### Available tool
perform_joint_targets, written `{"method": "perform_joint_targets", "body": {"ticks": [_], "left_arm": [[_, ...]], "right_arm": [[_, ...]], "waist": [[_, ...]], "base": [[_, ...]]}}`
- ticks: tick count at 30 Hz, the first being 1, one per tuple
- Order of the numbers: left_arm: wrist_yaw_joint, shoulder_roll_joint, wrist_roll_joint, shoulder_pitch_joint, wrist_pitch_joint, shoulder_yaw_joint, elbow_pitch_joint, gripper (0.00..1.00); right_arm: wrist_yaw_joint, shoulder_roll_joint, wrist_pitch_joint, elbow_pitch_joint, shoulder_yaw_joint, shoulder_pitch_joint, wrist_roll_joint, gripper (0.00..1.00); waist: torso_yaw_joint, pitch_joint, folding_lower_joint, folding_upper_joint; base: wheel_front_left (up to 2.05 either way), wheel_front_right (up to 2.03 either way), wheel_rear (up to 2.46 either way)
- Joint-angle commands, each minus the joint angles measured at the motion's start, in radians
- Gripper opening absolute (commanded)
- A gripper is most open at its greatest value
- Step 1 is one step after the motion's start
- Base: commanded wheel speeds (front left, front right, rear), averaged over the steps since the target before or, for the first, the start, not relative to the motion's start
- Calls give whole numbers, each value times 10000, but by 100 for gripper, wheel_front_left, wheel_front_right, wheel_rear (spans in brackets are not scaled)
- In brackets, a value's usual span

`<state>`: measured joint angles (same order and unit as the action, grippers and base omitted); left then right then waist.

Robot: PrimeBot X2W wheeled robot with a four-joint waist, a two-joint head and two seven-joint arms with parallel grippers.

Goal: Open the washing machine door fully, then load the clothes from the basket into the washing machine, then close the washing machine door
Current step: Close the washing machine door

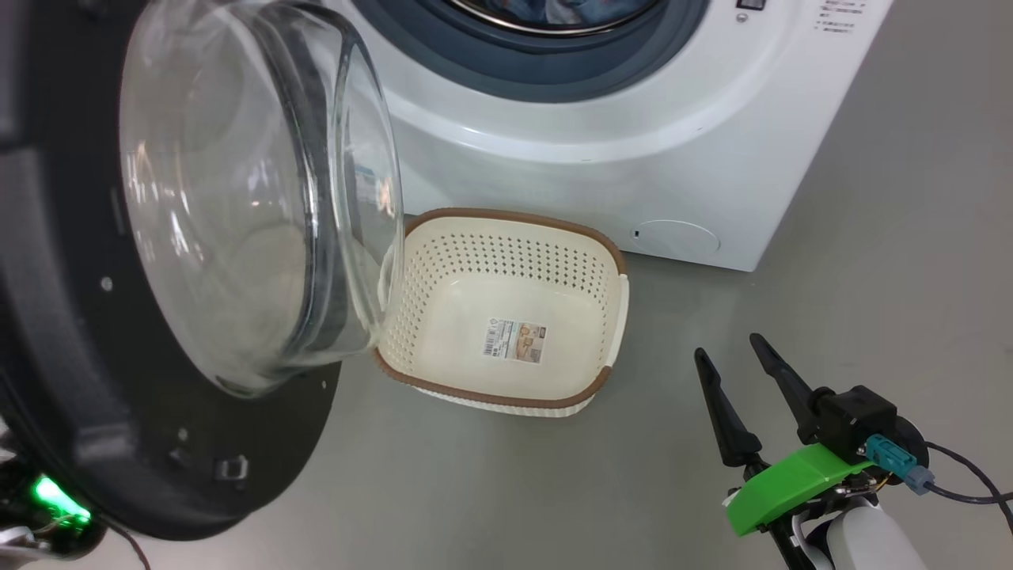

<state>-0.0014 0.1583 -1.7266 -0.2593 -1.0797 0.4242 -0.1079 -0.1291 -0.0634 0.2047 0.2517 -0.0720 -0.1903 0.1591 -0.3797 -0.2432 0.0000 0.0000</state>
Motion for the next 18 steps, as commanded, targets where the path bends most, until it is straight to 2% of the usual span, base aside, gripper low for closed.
{"method": "perform_joint_targets", "body": {"ticks": [1,12,18], "left_arm": [[63,312,-55,44,-179,210,381,0],[-222,-637,155,530,20,-521,1743,0],[-454,-952,51,650,402,-1073,2109,0]], "right_arm": [[-16,117,117,-189,-268,-135,70,100],[-16,129,308,-51,-304,-234,268,100],[-16,130,412,43,-339,-270,423,100]], "waist": [[113,19,0,0],[1021,97,0,0],[1740,117,0,0]], "base": [[0,0,0],[0,0,0],[0,0,0]]}}
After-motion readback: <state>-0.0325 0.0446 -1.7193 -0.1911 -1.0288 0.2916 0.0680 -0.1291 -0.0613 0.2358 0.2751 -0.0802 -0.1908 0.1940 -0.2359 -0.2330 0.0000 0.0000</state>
